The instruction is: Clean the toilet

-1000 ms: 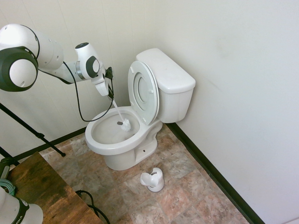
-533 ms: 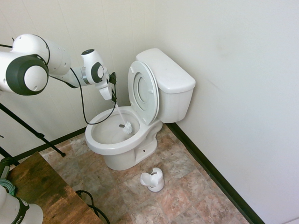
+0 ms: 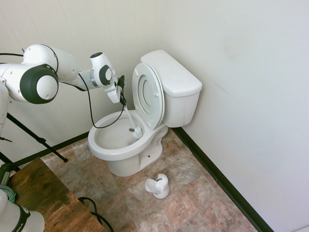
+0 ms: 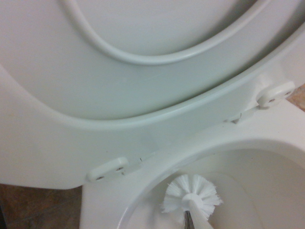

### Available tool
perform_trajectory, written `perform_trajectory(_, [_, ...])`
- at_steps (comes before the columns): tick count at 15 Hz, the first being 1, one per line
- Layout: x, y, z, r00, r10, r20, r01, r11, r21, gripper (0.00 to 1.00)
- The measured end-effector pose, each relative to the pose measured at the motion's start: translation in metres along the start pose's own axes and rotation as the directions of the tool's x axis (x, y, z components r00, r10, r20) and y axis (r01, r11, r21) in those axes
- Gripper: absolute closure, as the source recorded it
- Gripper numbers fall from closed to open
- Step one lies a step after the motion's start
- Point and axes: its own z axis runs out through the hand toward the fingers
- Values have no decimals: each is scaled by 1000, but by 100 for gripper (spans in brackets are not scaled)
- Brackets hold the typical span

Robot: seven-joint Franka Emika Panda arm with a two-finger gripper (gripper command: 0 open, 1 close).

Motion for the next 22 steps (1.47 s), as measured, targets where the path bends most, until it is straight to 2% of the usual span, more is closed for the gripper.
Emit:
perform_trajectory(5, [-13,-16,6,1000,9,-7,-9,1000,3,100])
perform_trajectory(12, [-60,-2,-7,999,-50,14,50,999,3,100])
perform_trajectory(22, [-94,71,-14,982,-161,97,165,986,-33,100])
